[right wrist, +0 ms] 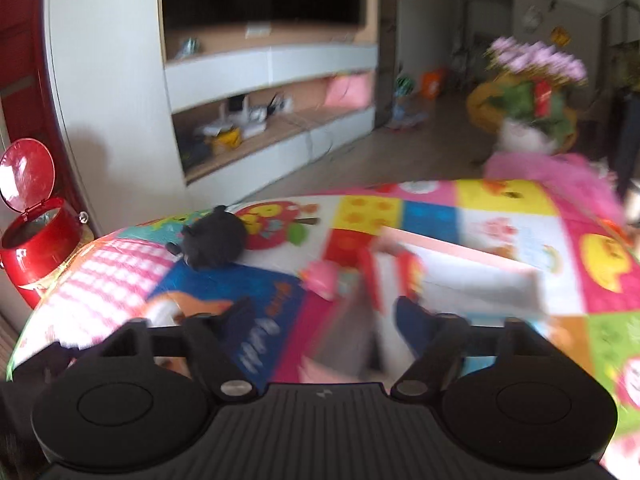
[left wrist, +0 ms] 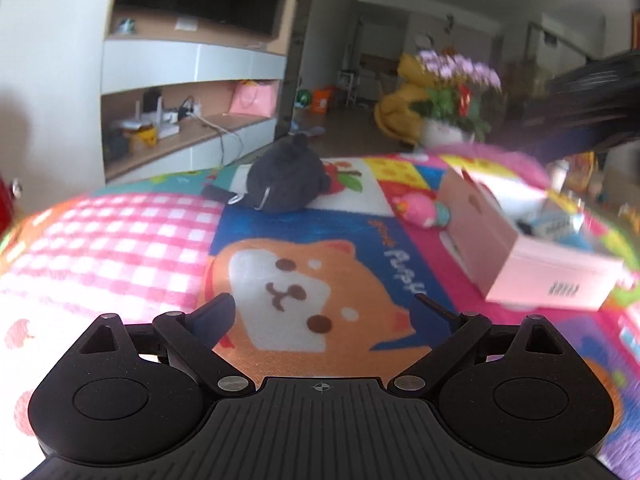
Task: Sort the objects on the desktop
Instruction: 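Grasp the pink bird toy on the mat with the right gripper and lift it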
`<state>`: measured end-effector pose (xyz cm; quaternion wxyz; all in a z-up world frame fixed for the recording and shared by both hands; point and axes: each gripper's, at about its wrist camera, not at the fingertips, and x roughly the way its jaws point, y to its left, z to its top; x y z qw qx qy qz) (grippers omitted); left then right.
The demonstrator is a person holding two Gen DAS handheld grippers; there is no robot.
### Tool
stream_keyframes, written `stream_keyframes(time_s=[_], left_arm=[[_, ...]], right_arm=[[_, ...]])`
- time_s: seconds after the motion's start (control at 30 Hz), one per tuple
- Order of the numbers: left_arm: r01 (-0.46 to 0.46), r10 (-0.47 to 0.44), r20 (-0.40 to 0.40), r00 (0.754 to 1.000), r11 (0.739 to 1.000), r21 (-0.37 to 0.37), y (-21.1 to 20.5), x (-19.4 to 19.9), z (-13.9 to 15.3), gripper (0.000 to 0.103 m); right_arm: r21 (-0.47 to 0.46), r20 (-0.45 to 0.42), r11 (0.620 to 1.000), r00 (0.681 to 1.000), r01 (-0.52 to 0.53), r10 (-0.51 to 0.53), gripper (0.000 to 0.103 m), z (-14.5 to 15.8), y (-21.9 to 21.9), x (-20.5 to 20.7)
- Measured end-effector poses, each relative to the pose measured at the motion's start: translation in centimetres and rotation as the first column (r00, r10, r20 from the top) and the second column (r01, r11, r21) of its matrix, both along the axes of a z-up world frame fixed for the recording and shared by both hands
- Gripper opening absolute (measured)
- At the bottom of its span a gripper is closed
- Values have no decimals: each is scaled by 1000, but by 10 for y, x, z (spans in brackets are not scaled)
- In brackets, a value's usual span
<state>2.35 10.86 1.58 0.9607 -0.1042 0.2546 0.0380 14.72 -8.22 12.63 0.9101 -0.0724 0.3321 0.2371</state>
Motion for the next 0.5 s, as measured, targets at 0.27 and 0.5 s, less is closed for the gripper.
stream_keyframes(time_s=[0.27, 0.5], left_arm=[[-40, 41, 5, 999, 995, -91, 13, -3, -3, 98], [-47, 46, -6, 999, 991, -125, 17, -3, -5, 99]], right_arm=[[-463, 25, 881, 992, -100, 126, 63, -77, 124, 66], [-656, 15, 748, 989, -102, 148, 37, -117, 151, 86]])
